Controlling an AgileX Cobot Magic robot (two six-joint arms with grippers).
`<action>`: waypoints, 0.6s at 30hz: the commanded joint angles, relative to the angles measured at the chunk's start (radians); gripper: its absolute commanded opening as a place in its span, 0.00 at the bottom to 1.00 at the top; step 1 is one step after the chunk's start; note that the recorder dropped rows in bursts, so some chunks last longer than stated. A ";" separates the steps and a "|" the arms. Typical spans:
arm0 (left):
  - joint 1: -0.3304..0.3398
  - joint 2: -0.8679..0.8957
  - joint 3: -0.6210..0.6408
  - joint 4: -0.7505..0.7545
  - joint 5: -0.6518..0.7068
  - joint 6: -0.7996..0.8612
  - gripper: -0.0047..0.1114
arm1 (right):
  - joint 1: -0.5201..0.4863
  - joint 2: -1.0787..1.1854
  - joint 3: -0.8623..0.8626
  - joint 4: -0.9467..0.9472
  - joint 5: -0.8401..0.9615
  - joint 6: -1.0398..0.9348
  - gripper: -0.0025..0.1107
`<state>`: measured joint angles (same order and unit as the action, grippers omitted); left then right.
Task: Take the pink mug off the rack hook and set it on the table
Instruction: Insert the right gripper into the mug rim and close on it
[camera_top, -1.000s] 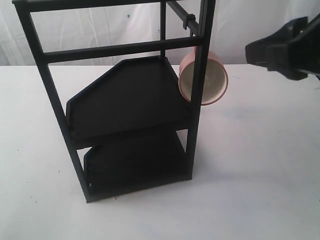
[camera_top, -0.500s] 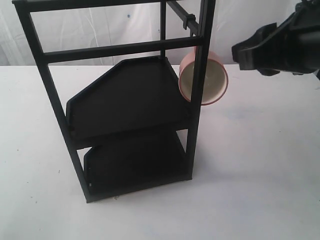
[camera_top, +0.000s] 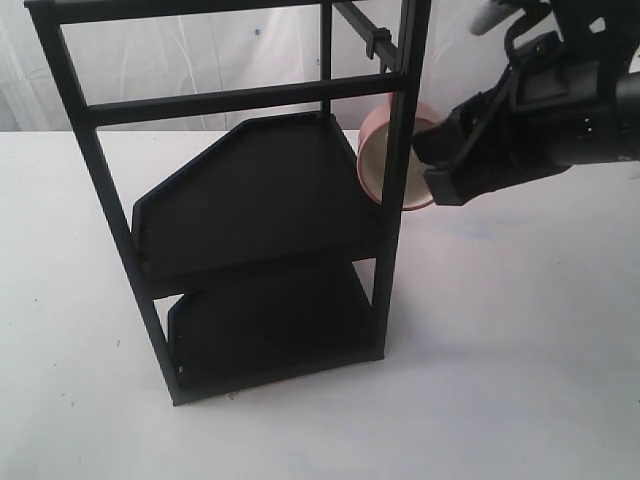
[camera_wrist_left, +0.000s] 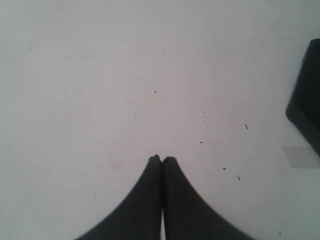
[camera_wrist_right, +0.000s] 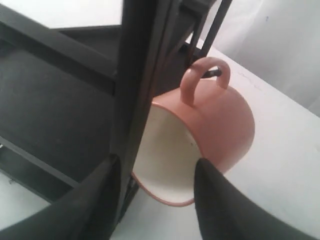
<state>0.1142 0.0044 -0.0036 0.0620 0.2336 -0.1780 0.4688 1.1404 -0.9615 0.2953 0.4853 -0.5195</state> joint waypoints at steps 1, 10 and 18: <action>-0.007 -0.004 0.004 0.000 0.000 -0.001 0.04 | 0.004 0.027 -0.003 -0.020 -0.027 -0.009 0.41; -0.007 -0.004 0.004 0.000 0.000 -0.001 0.04 | 0.004 0.080 -0.003 -0.071 -0.055 -0.009 0.41; -0.007 -0.004 0.004 0.000 0.000 -0.001 0.04 | 0.004 0.100 -0.003 -0.071 -0.088 -0.009 0.41</action>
<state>0.1142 0.0044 -0.0036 0.0620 0.2336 -0.1780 0.4704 1.2378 -0.9615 0.2291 0.4152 -0.5195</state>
